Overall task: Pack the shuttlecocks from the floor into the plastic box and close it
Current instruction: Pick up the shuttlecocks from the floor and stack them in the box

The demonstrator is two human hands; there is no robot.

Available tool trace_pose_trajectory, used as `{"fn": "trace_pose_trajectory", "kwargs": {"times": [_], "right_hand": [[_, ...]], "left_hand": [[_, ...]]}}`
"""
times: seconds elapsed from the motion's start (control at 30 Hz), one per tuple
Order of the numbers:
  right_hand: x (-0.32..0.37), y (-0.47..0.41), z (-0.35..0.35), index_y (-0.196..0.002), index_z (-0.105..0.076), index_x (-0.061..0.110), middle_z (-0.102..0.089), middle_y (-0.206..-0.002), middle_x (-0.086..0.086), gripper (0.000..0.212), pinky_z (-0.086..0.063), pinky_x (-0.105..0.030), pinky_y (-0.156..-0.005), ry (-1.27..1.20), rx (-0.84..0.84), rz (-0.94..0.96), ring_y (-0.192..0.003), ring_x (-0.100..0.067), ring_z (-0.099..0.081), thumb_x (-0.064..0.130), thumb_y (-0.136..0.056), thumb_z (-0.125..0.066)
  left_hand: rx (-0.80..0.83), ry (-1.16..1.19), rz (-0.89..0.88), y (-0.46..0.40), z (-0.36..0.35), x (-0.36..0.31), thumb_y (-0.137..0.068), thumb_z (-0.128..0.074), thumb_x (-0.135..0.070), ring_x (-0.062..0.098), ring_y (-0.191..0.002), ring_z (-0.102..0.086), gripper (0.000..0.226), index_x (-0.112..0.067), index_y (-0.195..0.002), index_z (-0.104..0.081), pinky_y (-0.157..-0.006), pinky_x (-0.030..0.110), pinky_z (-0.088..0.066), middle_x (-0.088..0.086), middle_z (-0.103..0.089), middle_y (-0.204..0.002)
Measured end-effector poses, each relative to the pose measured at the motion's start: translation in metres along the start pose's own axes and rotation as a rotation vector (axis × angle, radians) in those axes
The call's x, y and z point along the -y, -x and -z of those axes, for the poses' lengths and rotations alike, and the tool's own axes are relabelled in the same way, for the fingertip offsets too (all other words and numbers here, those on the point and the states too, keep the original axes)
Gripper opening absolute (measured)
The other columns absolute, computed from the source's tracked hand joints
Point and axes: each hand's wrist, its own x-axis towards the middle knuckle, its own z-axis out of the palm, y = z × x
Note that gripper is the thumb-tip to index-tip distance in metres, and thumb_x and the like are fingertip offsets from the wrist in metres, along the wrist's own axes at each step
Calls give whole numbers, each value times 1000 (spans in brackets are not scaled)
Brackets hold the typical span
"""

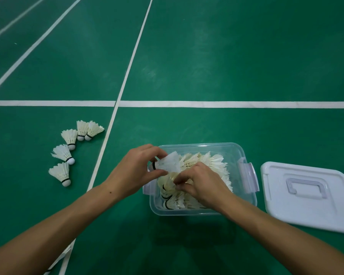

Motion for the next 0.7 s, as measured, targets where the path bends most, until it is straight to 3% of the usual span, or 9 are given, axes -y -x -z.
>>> {"fn": "trace_pose_trajectory", "kwargs": {"times": [0.13,0.3,0.4,0.57,0.7], "right_hand": [[-5,8,8,-114,-80,26,-79,-112,12,35,-56,-36,-95,-112,73,-30,-102,-3,-66,42,-83,-86],[-10,26,26,-117,-75,31,-73,-119,18,41,-52,-18,-92,-261,-107,-105,-100,10,-61,43,-80,-87],[-12,29,33,-115,-74,32,-72,-111,22,40,-54,-21,-88,-301,-302,-59,-107,1,-64,40,-79,-89],[-10,26,32,-105,-78,33,-72,-100,22,20,-57,-36,-83,-271,-381,21,-101,-6,-62,32,-86,-84],[-19,29,31,-100,-79,29,-72,-97,22,14,-53,-36,-86,-254,-410,2,-102,-6,-60,36,-88,-78]], "left_hand": [[10,-1,-9,1,-7,3,-83,-86,-33,4,-92,-64,37,-30,-118,-73,-75,23,-53,-18,-65,-104],[-61,3,-48,-4,-6,-8,-83,-85,-36,2,-94,-64,41,-26,-120,-71,-77,21,-52,-18,-69,-104],[-71,8,-66,-11,-6,-21,-83,-86,-37,2,-93,-64,44,-24,-121,-69,-77,15,-49,-15,-71,-105],[-72,68,-91,-17,-14,-36,-81,-87,-35,-2,-93,-64,45,-22,-120,-69,-78,7,-45,-15,-70,-104],[-28,47,-98,-9,-13,-27,-78,-84,-53,1,-106,-61,61,-26,-128,-64,-87,16,-49,-17,-69,-115]]}}
